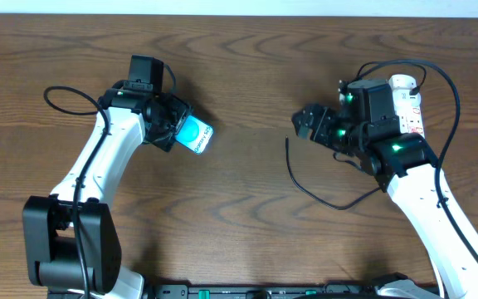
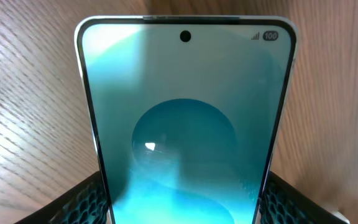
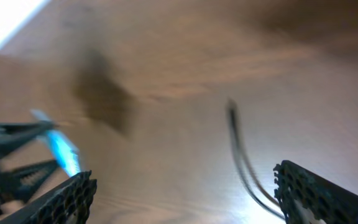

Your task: Plug charger to phone and switch on socket

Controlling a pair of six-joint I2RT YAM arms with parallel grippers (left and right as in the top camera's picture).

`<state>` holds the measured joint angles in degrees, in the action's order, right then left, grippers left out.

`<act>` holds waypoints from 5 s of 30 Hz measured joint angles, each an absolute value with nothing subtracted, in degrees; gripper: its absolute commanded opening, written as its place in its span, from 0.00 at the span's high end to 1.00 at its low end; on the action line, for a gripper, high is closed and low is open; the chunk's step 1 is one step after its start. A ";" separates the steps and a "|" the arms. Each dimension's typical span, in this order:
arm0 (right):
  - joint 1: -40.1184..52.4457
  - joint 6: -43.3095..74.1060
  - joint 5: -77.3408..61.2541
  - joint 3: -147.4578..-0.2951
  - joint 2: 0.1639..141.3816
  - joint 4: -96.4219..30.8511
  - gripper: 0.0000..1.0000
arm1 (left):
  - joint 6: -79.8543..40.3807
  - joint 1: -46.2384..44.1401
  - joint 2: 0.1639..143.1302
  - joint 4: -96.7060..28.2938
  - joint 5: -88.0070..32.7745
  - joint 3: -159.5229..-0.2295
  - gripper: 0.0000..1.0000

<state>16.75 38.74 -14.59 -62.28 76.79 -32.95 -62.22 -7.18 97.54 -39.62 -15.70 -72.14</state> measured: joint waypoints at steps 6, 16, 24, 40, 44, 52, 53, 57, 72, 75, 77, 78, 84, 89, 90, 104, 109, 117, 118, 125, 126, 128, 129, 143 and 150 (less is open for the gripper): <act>16.75 38.46 -24.14 -62.41 77.89 -23.44 0.07 | -62.83 -7.18 97.54 -38.61 -18.61 -72.14 0.93; 18.06 38.35 -35.27 -62.43 81.69 -20.95 0.07 | -63.02 -7.18 97.54 -37.91 -22.17 -72.14 0.93; 19.90 36.67 -37.67 -62.43 81.95 -19.44 0.07 | -63.90 -7.18 97.54 -34.59 -26.63 -72.14 0.93; 23.35 34.87 -37.71 -62.43 90.30 -13.69 0.13 | -64.75 -7.18 97.54 -33.56 -33.74 -72.14 0.93; 24.73 34.70 -37.12 -62.43 90.39 -13.56 0.15 | -65.21 -7.18 97.54 -33.56 -34.20 -72.14 0.93; 25.21 34.46 -34.54 -62.43 90.41 -13.41 0.17 | -70.76 -7.18 97.54 -33.54 -34.33 -72.14 0.93; 25.21 34.46 -34.35 -62.43 90.41 -13.41 0.17 | -71.53 -7.18 97.54 -33.52 -34.28 -72.14 0.93; 25.21 34.46 -33.45 -62.43 90.41 -13.37 0.17 | -75.24 -7.18 97.54 -33.41 -33.87 -72.14 0.93; 25.69 34.44 -30.09 -62.43 90.50 -10.00 0.20 | -83.88 -8.27 97.54 -32.58 -32.47 -72.14 0.93; 26.96 34.44 -29.93 -62.43 90.52 -9.32 0.20 | -84.12 -9.23 97.54 -32.56 -31.64 -72.14 0.93; 27.81 34.41 -29.93 -62.43 90.52 -9.08 0.20 | -84.23 -9.69 97.54 -32.56 -31.33 -72.14 0.93; 28.12 34.41 -29.95 -62.43 90.52 -9.06 0.20 | -84.23 -9.91 97.54 -32.53 -31.24 -72.14 0.93; 28.64 34.09 -29.54 -62.43 90.54 -9.06 0.21 | -84.23 -10.35 97.54 -32.53 -31.14 -72.14 0.93; 28.69 33.69 -29.02 -62.43 90.54 -9.15 0.25 | -84.23 -10.35 97.54 -32.56 -31.20 -72.14 0.93; 28.69 33.65 -28.75 -62.43 90.54 -9.19 0.25 | -84.23 -10.35 97.54 -32.56 -31.27 -72.14 0.93; 28.75 32.42 -25.85 -62.43 91.31 -9.54 0.34 | -84.23 -10.35 97.54 -32.36 -32.93 -72.14 0.93; 29.08 32.38 -25.52 -62.43 93.14 -9.37 0.35 | -84.23 -10.63 97.54 -32.32 -32.93 -72.14 0.93; 30.61 31.46 -25.23 -62.43 93.25 -7.35 0.53 | -84.25 -10.72 97.54 -32.08 -33.08 -72.14 0.93; 30.68 31.29 -25.21 -62.43 93.25 -7.29 0.55 | -84.23 -10.72 97.54 -32.08 -33.10 -72.14 0.93; 30.89 31.14 -25.02 -62.43 93.25 -7.18 0.60 | -84.25 -10.72 97.54 -32.08 -33.10 -72.14 0.93; 30.89 31.09 -24.97 -62.43 93.25 -7.20 0.61 | -84.25 -10.72 97.54 -32.08 -33.10 -72.14 0.93; 30.89 31.14 -24.88 -62.43 93.25 -7.20 0.61 | -84.23 -10.72 97.54 -32.08 -33.10 -72.14 0.93; 30.89 31.14 -24.82 -62.43 93.25 -7.20 0.61 | -84.23 -10.72 97.54 -32.08 -33.10 -72.14 0.93; 30.89 31.14 -24.38 -62.43 93.25 -7.11 0.60 | -84.25 -11.16 97.54 -32.08 -33.87 -72.14 0.93; 30.89 31.14 -23.53 -62.43 93.25 -7.11 0.60 | -84.25 -11.18 97.54 -32.08 -34.17 -72.14 0.93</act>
<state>30.89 31.14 -23.53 -62.43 93.25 -7.11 -84.25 -11.18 97.54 -32.08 -34.17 -72.14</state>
